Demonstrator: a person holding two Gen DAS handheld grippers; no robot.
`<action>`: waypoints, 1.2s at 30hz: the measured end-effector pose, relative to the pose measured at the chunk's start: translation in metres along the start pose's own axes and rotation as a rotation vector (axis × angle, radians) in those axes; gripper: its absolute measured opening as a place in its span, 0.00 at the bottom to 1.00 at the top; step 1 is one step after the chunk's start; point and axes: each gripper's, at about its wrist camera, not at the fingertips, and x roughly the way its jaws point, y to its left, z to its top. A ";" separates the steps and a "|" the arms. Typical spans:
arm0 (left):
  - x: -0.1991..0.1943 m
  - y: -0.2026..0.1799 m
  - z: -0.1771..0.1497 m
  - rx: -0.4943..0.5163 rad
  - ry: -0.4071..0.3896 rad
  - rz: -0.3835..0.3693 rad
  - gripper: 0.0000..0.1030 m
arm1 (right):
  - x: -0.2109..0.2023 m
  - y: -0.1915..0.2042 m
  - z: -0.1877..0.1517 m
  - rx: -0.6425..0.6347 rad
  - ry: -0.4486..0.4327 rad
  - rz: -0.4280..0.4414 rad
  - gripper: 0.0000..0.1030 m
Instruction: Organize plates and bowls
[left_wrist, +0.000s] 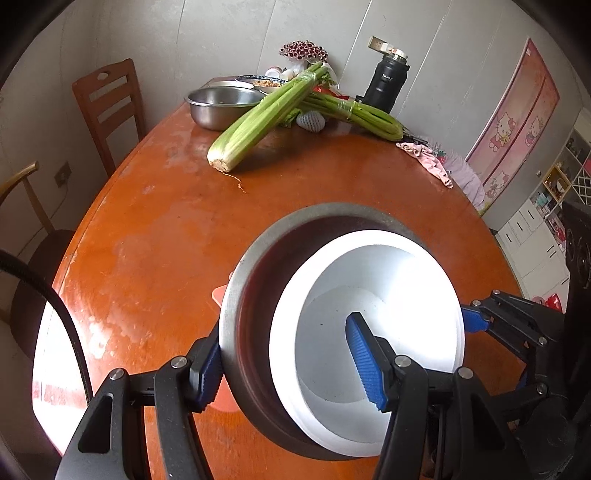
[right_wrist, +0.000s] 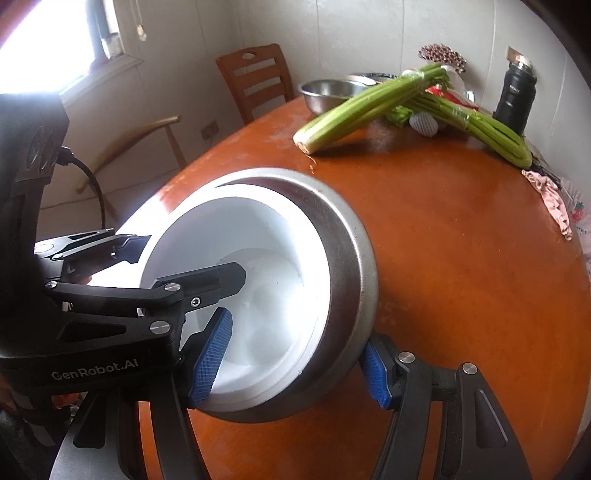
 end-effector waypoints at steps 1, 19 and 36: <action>0.002 0.000 -0.001 0.000 -0.001 0.003 0.59 | 0.001 0.000 -0.001 -0.003 0.001 -0.007 0.66; -0.060 -0.019 -0.039 0.002 -0.156 0.186 0.62 | -0.057 0.000 -0.034 0.003 -0.143 -0.060 0.66; -0.082 -0.069 -0.125 -0.006 -0.167 0.230 0.65 | -0.093 0.010 -0.128 -0.035 -0.183 -0.085 0.66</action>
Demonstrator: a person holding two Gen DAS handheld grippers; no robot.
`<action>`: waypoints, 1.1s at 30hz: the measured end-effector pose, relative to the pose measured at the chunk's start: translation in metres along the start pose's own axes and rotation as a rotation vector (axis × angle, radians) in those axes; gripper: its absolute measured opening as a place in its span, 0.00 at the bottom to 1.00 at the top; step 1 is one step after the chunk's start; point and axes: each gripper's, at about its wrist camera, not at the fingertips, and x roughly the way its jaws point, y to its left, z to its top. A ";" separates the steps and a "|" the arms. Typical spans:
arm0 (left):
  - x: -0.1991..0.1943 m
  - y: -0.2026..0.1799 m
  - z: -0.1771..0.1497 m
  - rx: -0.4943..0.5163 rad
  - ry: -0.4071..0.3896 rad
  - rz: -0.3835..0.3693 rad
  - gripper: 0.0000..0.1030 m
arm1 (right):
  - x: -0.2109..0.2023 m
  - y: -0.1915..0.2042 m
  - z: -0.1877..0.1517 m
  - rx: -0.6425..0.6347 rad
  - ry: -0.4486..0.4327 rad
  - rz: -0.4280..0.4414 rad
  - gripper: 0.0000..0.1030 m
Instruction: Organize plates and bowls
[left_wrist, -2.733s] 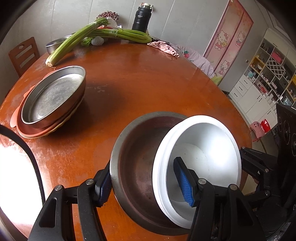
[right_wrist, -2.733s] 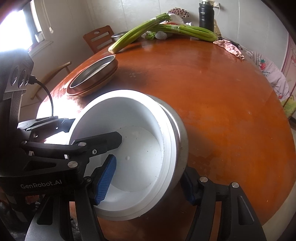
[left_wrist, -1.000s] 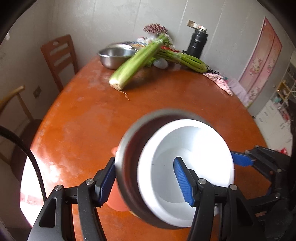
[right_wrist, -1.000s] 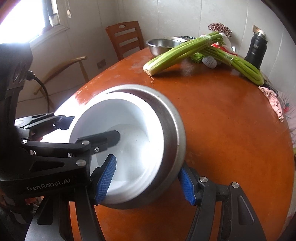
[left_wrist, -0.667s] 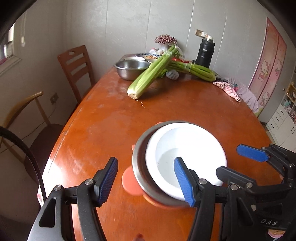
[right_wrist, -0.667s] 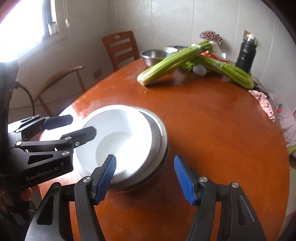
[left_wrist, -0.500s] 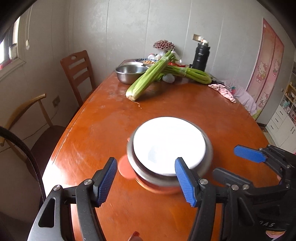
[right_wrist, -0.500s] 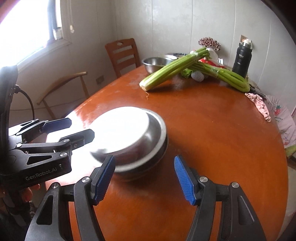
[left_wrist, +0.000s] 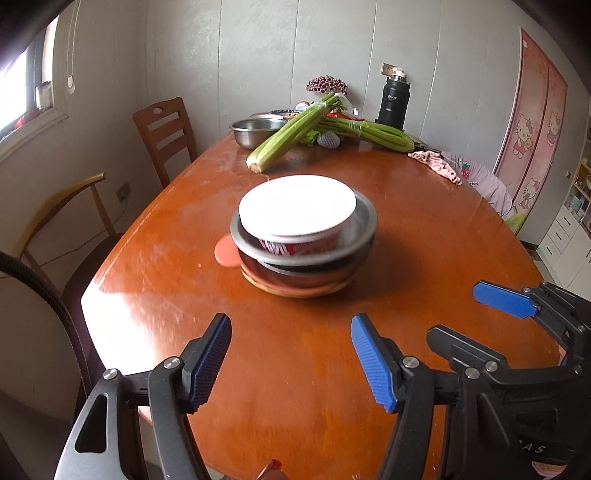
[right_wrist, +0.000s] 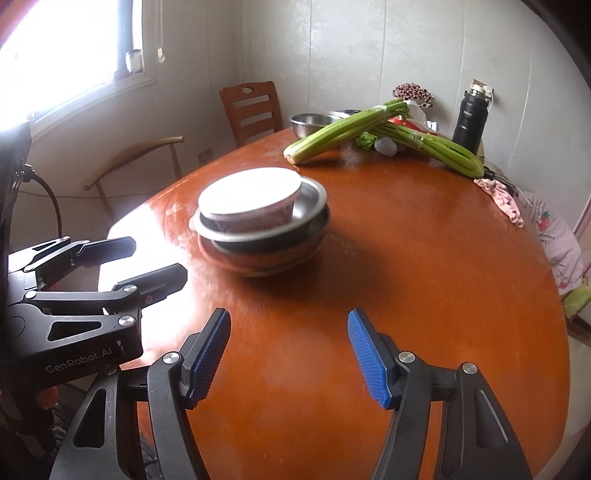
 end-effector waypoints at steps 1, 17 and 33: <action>0.000 -0.002 -0.003 0.000 0.007 0.003 0.65 | -0.002 0.000 -0.005 -0.002 0.004 -0.002 0.66; -0.011 -0.007 -0.018 0.009 0.011 -0.006 0.65 | -0.022 0.004 -0.020 0.030 -0.017 -0.010 0.66; -0.008 -0.002 -0.018 0.002 0.016 -0.009 0.65 | -0.018 0.003 -0.022 0.031 -0.004 -0.010 0.66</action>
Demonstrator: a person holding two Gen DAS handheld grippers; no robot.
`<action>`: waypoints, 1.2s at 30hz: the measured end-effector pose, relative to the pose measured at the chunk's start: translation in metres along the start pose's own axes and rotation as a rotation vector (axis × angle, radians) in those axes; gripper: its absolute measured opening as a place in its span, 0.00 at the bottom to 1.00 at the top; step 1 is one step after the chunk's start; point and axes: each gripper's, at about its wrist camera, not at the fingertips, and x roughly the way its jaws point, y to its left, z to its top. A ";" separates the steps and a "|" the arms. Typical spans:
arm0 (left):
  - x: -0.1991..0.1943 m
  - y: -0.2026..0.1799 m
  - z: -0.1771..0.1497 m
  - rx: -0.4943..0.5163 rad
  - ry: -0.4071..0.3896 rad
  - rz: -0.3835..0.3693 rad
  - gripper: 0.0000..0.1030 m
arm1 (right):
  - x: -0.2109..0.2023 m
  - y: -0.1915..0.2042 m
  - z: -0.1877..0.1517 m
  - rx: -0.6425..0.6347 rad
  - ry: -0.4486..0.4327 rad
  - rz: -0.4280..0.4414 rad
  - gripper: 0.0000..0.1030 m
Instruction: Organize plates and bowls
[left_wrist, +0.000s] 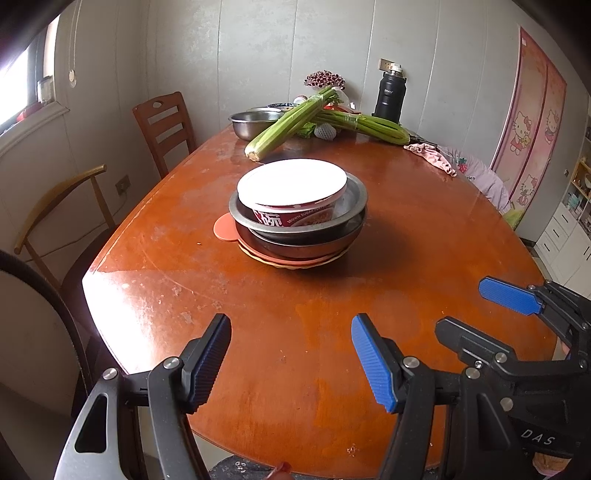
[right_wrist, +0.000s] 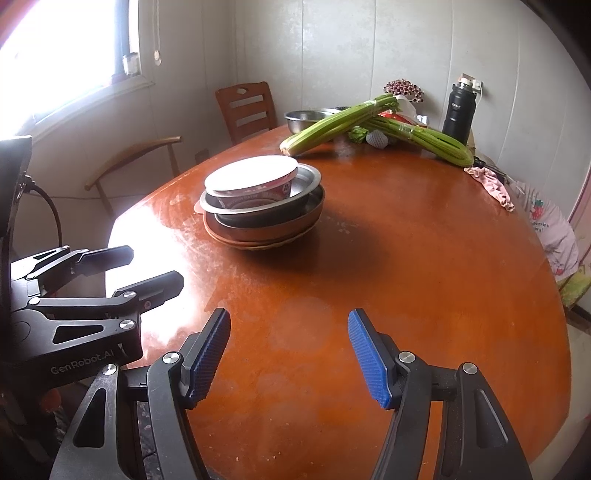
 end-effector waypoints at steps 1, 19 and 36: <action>0.001 0.000 0.000 0.001 0.002 0.001 0.65 | 0.000 -0.001 0.000 0.001 0.001 -0.001 0.66; 0.009 -0.005 0.000 0.019 0.018 0.009 0.65 | 0.005 -0.009 0.000 0.016 0.011 -0.013 0.66; 0.023 0.006 0.017 0.006 0.026 0.027 0.65 | 0.022 -0.036 0.006 0.063 0.051 -0.038 0.66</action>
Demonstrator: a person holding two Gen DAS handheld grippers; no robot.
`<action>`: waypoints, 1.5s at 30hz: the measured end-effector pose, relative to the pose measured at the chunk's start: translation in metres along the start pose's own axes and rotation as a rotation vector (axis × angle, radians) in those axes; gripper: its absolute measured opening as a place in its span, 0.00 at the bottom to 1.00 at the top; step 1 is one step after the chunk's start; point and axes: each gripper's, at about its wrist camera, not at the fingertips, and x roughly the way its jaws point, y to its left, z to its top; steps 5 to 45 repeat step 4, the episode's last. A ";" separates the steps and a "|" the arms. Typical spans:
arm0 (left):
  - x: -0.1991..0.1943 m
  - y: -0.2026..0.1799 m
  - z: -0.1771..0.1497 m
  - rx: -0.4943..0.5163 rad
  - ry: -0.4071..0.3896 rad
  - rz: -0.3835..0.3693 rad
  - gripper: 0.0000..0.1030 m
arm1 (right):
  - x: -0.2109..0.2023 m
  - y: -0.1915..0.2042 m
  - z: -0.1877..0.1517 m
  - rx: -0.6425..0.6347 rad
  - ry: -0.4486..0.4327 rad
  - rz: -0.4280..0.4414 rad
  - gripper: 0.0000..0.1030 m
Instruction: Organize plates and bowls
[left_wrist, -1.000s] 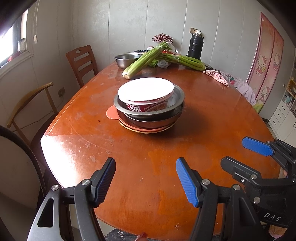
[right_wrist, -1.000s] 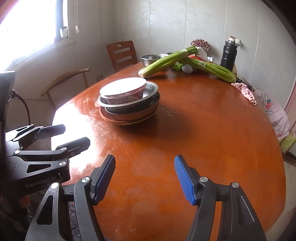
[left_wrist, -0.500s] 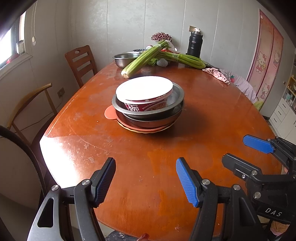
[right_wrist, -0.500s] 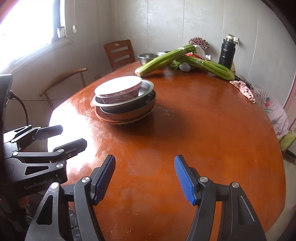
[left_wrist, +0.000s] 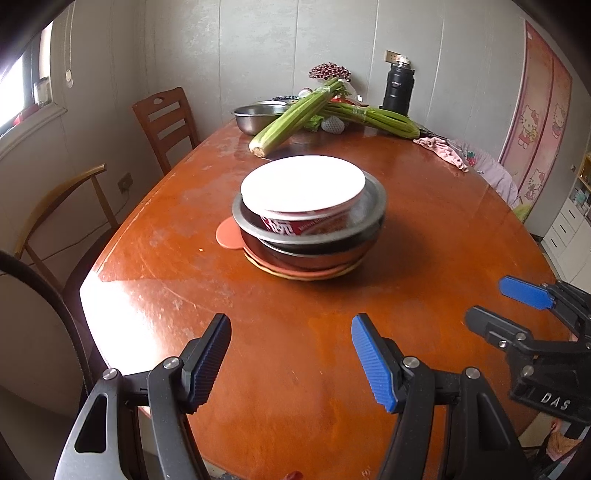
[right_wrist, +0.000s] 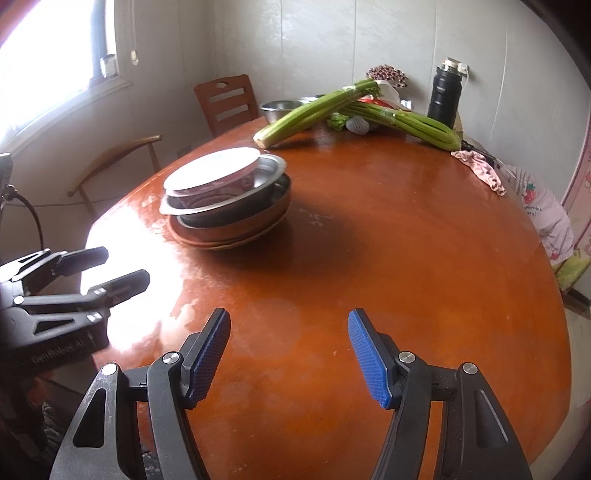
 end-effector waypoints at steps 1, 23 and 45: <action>0.003 0.003 0.004 -0.006 -0.001 -0.001 0.65 | 0.002 -0.005 0.001 0.008 0.006 -0.002 0.66; 0.007 0.025 0.018 -0.025 -0.002 -0.017 0.65 | 0.007 -0.028 0.004 0.036 0.025 -0.001 0.66; 0.007 0.025 0.018 -0.025 -0.002 -0.017 0.65 | 0.007 -0.028 0.004 0.036 0.025 -0.001 0.66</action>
